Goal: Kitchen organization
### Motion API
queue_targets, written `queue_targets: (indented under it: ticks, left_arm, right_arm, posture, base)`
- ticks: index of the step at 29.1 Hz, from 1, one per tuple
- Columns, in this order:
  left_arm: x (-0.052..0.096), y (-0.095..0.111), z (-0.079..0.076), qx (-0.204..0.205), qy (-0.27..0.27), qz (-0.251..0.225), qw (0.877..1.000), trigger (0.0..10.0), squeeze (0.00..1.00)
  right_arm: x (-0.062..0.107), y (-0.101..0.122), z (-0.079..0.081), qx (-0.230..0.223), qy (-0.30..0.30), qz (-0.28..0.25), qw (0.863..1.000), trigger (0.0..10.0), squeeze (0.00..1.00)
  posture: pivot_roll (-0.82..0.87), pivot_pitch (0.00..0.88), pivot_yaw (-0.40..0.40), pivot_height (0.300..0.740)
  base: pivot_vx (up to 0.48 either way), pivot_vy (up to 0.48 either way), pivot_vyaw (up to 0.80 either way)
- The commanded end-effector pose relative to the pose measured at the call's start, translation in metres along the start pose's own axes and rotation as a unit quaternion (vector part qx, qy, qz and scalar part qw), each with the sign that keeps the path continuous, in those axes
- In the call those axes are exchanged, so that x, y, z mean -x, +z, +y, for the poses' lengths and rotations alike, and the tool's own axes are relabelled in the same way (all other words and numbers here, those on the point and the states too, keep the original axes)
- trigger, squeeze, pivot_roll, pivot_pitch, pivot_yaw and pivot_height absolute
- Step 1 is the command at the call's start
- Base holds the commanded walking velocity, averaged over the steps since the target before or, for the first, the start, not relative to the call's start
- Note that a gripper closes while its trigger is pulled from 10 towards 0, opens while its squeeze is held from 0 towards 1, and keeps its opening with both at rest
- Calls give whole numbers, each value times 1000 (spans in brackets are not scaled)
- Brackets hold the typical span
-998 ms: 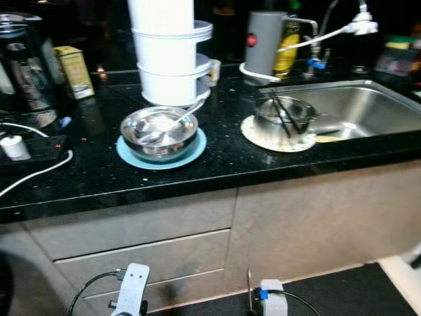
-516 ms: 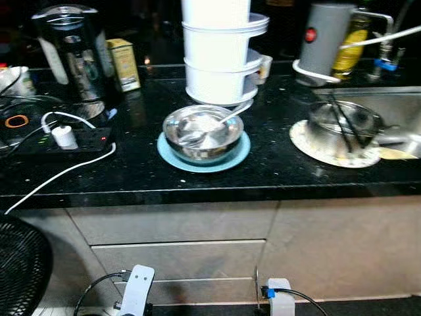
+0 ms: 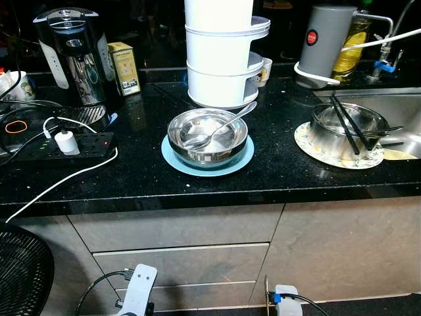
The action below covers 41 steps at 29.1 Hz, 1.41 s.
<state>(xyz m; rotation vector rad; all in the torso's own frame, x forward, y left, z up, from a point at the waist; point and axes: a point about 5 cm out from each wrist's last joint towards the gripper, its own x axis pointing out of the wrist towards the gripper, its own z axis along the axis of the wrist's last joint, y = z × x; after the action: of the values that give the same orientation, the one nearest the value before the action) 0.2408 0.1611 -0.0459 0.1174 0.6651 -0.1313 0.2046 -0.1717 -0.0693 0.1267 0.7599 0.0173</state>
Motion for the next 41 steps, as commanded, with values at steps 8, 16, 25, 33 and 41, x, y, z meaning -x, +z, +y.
queue_targets:
  ticks: [8, 16, 25, 33, 41]
  left_arm:
    - [0, 1, 2, 15, 16, -1, 1000, 10000, 0]
    - [-1, 3, -1, 21, 14, -5, 1000, 10000, 0]
    - [-1, 3, -2, 22, 11, -6, 1000, 10000, 0]
    - [-1, 3, -1, 26, 11, -7, 1000, 10000, 0]
    - [-1, 2, -1, 29, 10, -8, 1000, 10000, 0]
  right_arm:
    - [-1, 0, 4, -4, 6, -4, 1000, 10000, 0]
    - [-1, 1, 4, -4, 7, -7, 1000, 10000, 0]
    - [-1, 3, 4, -4, 9, -9, 1000, 10000, 0]
    - [-2, 5, 5, 0, 12, -11, 1000, 10000, 0]
    - [-2, 6, 5, 1, 13, -13, 1000, 10000, 0]
  posture:
    - [-29, 119, -19, 740]
    - [-29, 119, -19, 740]
    - [-35, 121, -21, 740]
    - [-35, 118, -23, 740]
    - [-38, 110, -23, 740]
  base:
    - [0, -259, 0]
    - [0, -322, 0]
    - [0, -346, 0]
    - [0, -428, 0]
    - [0, -480, 0]
